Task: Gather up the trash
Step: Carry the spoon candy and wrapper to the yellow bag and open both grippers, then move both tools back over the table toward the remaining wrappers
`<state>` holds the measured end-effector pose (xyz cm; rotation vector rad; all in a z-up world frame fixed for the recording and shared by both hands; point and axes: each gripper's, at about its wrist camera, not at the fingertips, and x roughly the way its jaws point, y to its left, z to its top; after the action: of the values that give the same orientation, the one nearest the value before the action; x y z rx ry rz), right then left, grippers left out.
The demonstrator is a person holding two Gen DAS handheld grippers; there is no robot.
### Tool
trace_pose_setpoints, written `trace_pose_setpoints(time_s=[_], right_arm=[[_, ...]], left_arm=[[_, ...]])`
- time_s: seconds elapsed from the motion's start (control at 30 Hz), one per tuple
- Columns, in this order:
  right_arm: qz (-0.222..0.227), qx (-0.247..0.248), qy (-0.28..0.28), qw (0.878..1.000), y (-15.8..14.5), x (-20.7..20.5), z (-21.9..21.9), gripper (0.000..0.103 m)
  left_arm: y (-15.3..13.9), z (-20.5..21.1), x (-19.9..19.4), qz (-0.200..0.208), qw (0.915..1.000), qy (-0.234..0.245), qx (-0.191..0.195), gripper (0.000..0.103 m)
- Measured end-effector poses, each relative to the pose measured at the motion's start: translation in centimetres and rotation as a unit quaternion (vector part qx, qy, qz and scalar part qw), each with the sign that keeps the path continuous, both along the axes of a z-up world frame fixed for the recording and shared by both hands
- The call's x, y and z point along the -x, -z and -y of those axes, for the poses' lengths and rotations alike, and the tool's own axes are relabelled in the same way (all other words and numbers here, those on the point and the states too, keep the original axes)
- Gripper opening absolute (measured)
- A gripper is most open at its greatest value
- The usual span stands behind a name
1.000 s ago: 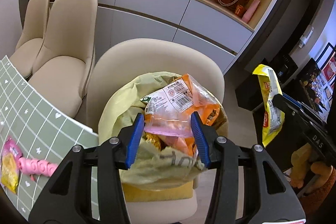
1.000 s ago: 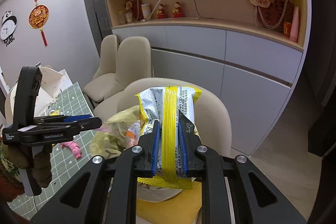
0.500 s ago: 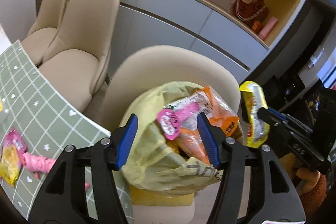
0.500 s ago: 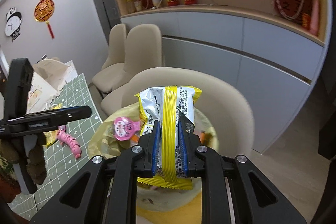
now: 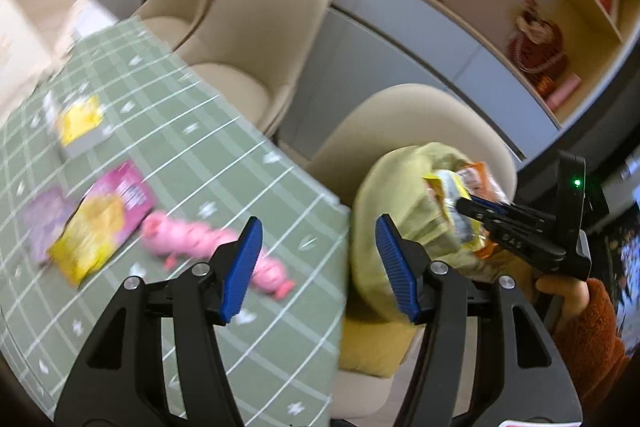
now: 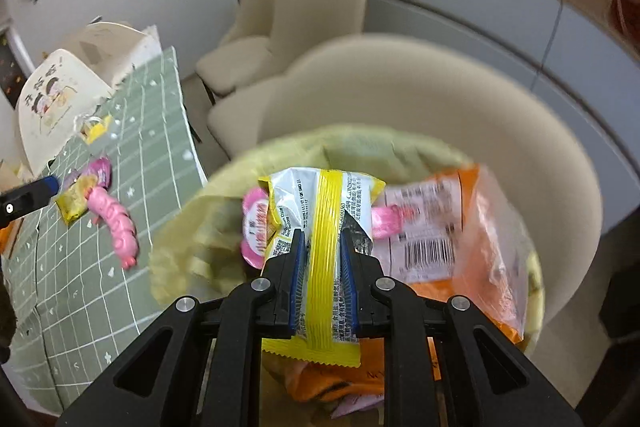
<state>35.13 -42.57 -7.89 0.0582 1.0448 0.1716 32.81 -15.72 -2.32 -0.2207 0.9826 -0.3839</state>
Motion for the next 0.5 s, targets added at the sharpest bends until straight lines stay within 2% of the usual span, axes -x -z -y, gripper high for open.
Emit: trace_pose_setpoints(time_s=[0.13, 0.27, 0.37, 0.5], right_arm=[[-0.037, 0.006, 0.002, 0.999, 1.6, 0.9, 0.1, 0.018], [-0.023, 0.002, 0.016, 1.000, 1.5, 2.2, -0.2, 0.019], [-0.006, -0.007, 0.021, 1.000, 0.5, 3.3, -0.5, 0.042], [0.031, 0.008, 0.043, 0.999, -1.9, 4.7, -0.9, 0.044]], left_arm=[[1.5, -2.4, 0.9, -0.024, 0.9995, -0.021, 0.007, 0.056], [1.6, -3.5, 2.1, -0.024, 0.9996, -0.015, 0.007, 0.056], [1.0, -4.2, 3.1, -0.017, 0.9998, -0.005, 0.005, 0.056], [0.0, -5.0, 4.5, -0.007, 1.0000, 0.007, 0.001, 0.056]])
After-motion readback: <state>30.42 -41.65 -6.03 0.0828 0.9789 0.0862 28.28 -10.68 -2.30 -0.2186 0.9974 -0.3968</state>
